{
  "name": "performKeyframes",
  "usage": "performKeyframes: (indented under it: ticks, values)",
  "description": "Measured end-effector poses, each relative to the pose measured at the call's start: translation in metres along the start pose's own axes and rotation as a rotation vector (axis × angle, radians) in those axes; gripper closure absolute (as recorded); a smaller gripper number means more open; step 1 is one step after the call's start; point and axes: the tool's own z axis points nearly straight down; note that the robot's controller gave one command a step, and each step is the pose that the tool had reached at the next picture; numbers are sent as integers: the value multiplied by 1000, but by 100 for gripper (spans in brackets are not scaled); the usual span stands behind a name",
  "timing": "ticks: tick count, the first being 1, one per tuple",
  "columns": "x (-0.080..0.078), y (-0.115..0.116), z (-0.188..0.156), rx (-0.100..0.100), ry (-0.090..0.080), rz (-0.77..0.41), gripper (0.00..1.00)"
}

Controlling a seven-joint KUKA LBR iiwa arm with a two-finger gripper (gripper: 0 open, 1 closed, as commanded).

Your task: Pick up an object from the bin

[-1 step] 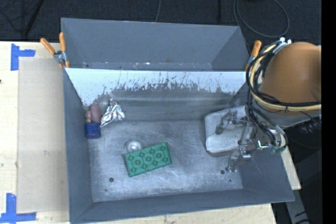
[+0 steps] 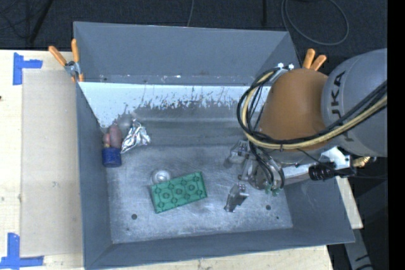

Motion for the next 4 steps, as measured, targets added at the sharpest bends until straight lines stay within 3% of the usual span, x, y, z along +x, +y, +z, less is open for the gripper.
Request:
performKeyframes:
  ticks: [1,2,3,4]
  values:
    - [-15,72,98,2,-7,-100,0]
    - [-15,71,94,2,-7,-101,100]
    - [-27,59,-24,0,-14,-119,100]
    - [-83,-41,-148,5,-13,-537,100]
